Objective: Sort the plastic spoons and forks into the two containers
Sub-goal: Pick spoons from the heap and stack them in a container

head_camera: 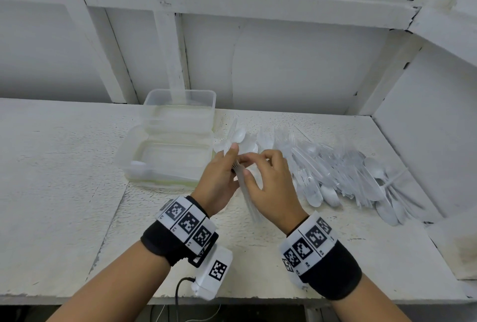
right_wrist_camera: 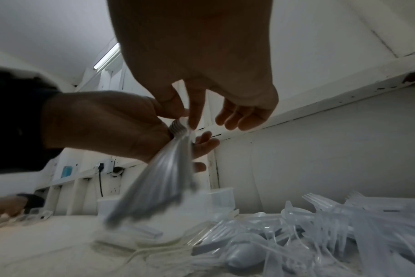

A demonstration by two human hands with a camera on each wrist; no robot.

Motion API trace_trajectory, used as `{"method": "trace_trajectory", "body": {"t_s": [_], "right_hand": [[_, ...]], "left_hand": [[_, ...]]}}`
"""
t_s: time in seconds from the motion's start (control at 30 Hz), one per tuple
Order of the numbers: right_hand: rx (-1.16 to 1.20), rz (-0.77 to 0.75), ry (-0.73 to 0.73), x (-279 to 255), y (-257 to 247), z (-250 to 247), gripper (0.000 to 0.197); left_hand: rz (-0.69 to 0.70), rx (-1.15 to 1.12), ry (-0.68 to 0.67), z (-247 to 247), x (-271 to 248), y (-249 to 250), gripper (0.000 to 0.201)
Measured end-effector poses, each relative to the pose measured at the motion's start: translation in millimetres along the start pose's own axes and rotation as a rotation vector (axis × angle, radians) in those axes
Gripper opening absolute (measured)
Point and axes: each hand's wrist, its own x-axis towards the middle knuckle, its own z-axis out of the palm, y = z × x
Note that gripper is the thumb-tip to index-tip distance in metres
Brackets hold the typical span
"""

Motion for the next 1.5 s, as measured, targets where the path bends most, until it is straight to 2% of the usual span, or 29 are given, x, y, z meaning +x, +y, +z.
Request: {"method": "trace_trajectory", "body": {"t_s": [0.07, 0.13, 0.17, 0.23, 0.3, 0.37, 0.47, 0.57, 0.67, 0.77, 0.8, 0.87, 0.97, 1.03, 1.2, 1.5], "right_hand": [[0.050, 0.018, -0.125, -1, -2, -1, 0.037], [-0.098, 0.028, -0.289, 0, -4, 0, 0.050], [-0.190, 0.011, -0.317, 1, -3, 1, 0.053], [-0.277, -0.031, -0.299, 5, -1, 3, 0.051], [-0.278, -0.084, -0.267, 9, -1, 6, 0.047], [-0.244, -0.108, -0.261, 16, -5, 6, 0.044], [-0.143, -0.092, -0.255, 32, -12, 4, 0.040], [-0.058, -0.071, -0.295, 58, -18, 6, 0.037], [-0.041, -0.086, -0.394, 91, -29, 19, 0.035], [-0.045, -0.118, -0.507, 123, -42, 43, 0.032], [-0.059, -0.125, -0.543, 133, -46, 53, 0.032], [-0.124, -0.150, -0.619, 148, -54, 75, 0.033], [-0.211, -0.156, -0.734, 162, -64, 105, 0.034], [-0.242, -0.143, -0.800, 165, -66, 121, 0.034], [-0.282, -0.123, -0.945, 160, -62, 145, 0.033], [-0.226, -0.077, -1.098, 149, -62, 150, 0.039]], "left_hand": [[-0.017, -0.094, 0.085, -3, 5, 1, 0.032], [-0.042, -0.126, 0.163, -3, 8, 2, 0.041], [-0.054, -0.130, 0.187, -3, 9, 2, 0.045], [-0.072, -0.149, 0.200, -4, 9, 3, 0.045], [-0.086, -0.143, 0.179, -8, 9, 4, 0.030], [-0.093, -0.085, 0.133, -15, 9, 10, 0.032], [-0.106, 0.154, 0.055, -31, 9, 29, 0.034], [-0.101, 0.476, 0.088, -61, 13, 62, 0.036], [-0.012, 0.764, 0.198, -103, 19, 102, 0.032], [0.084, 1.107, 0.403, -148, 32, 129, 0.024], [0.069, 1.209, 0.456, -162, 38, 134, 0.024], [-0.046, 1.333, 0.497, -187, 46, 137, 0.030], [-0.234, 1.244, 0.456, -210, 54, 130, 0.040], [-0.269, 1.132, 0.440, -217, 55, 125, 0.039], [-0.226, 0.953, 0.404, -218, 57, 119, 0.023], [-0.226, 0.906, 0.391, -217, 56, 119, 0.020]]}}
